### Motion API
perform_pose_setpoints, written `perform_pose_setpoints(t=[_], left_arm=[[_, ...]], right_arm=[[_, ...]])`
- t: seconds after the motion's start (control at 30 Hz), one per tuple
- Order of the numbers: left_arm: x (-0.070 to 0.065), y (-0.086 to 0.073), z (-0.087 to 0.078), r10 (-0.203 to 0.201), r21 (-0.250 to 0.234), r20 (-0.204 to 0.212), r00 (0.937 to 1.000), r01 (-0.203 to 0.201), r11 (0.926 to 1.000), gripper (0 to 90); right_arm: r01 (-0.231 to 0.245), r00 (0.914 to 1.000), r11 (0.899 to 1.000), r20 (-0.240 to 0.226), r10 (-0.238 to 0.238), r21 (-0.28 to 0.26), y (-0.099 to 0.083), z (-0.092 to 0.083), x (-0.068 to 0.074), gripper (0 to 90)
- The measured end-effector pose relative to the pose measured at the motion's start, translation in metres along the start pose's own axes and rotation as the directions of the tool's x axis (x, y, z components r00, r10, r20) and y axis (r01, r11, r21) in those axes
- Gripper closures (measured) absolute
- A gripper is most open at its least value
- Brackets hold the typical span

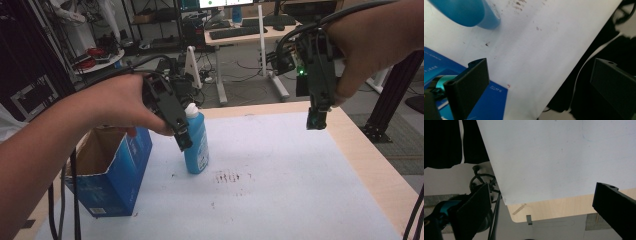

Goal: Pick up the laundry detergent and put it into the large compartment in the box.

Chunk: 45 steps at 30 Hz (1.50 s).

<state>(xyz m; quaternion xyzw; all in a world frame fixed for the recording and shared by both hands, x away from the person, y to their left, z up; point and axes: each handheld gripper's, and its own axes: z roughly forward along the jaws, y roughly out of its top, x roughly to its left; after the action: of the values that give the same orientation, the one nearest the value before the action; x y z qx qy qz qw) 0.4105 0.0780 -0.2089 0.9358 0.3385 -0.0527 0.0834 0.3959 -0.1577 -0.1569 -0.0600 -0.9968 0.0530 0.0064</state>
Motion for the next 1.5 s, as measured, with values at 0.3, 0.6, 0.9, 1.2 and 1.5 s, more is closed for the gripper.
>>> perform_pose_setpoints(t=[0.3,0.6,0.9,1.2,1.5], left_arm=[[0.011,0.006,0.004,-0.144,-0.057,-0.039,0.9888,0.142,0.9883,2.1],[0.024,0.017,0.014,-0.207,-0.082,-0.038,0.9776,0.204,0.9756,2.1],[0.041,0.03,0.031,-0.248,-0.096,-0.031,0.9683,0.244,0.965,2.1],[0.061,0.039,0.051,-0.306,-0.094,-0.049,0.9508,0.3,0.9492,2.1],[0.072,0.057,0.068,-0.344,-0.106,-0.066,0.9367,0.336,0.9359,2.1]], right_arm=[[-0.003,1.0,1.0,-0.004,0.003,0.001,0.003,0.001,-0.001,1.0],[0.001,1.0,1.0,-0.004,-0.001,0.001,0.003,0.001,-0.002,1.0],[-0.006,1.0,1.0,-0.005,0.006,0.003,0.0,0.001,-0.002,1.1],[0.0,1.0,1.0,-0.005,0.0,0.003,0.003,0.002,-0.003,1.0],[-0.005,0.9999,1.0,-0.011,0.005,0.008,0.002,0.005,-0.006,1.0]])
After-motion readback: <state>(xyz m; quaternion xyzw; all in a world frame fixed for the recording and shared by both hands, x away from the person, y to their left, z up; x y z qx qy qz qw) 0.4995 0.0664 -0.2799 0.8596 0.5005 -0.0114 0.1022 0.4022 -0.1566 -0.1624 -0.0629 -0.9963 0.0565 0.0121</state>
